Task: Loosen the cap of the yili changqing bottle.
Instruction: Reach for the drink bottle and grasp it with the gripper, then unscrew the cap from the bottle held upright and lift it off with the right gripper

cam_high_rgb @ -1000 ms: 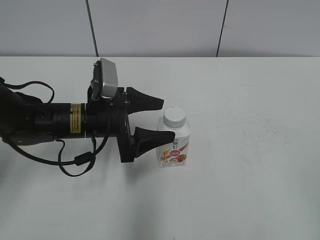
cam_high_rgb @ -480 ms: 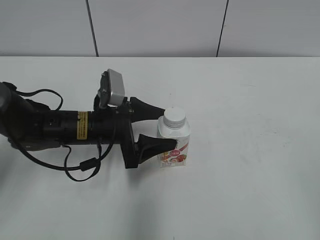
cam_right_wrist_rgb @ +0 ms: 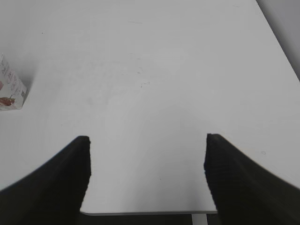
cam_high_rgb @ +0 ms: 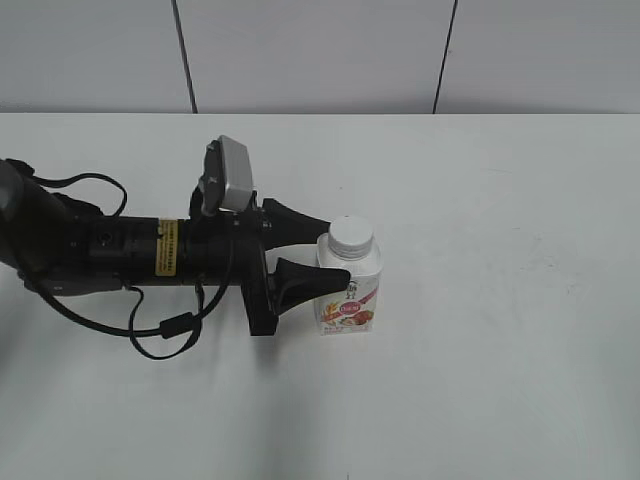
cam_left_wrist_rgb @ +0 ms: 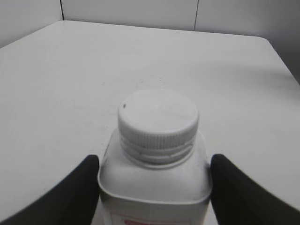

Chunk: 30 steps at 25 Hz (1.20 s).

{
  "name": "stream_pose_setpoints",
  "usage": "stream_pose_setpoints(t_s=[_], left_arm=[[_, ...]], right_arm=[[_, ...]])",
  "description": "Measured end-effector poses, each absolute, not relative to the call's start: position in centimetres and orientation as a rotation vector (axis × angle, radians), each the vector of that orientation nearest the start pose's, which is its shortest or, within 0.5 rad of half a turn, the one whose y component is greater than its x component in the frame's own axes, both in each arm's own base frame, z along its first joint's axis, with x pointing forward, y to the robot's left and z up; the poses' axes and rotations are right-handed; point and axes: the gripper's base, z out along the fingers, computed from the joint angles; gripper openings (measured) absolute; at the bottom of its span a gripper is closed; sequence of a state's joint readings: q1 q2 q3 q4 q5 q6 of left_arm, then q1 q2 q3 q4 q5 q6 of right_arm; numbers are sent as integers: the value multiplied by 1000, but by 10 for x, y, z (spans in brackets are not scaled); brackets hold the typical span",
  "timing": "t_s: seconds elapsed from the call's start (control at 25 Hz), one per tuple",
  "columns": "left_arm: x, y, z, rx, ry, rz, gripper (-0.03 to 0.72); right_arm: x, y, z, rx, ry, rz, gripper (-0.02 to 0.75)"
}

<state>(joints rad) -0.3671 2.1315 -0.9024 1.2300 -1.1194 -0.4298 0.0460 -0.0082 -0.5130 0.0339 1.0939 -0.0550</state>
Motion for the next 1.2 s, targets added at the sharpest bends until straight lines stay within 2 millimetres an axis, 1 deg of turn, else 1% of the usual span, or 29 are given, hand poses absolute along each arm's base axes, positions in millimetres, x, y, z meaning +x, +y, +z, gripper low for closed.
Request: stream_pose_setpoints(t_s=[0.16,0.28,0.44,0.52,0.64,0.72,0.8,0.88,1.0,1.12,1.2], left_arm=[[297,-197,98,1301,1485,-992,437],[298,-197,98,1301,1485,-990,436],[298,-197,98,1303,1485,-990,436],[298,-197,98,1303,1485,-990,436],[298,-197,98,1304,1485,-991,436],[298,-197,98,1304,1485,-990,436],[298,-197,98,1304,1485,-990,436],[298,-197,98,1305,1484,-991,436],[297,-197,98,1306,1484,-991,436],[297,-197,98,1308,1483,-991,436],[297,-197,98,1308,1482,-991,436]], right_arm=[[-9,2,283,-107,2050,37,592],[3,4,293,-109,2123,45,592],[35,6,308,-115,2298,55,592],[56,7,313,-117,2396,60,592],[87,8,315,-111,2523,65,592],[105,9,316,-106,2584,67,592],[130,11,312,-102,2680,75,592],[151,12,307,-102,2746,80,592],[174,13,304,-107,2806,84,565],[197,15,300,-165,2851,93,524],[211,17,295,-194,2880,104,510]])
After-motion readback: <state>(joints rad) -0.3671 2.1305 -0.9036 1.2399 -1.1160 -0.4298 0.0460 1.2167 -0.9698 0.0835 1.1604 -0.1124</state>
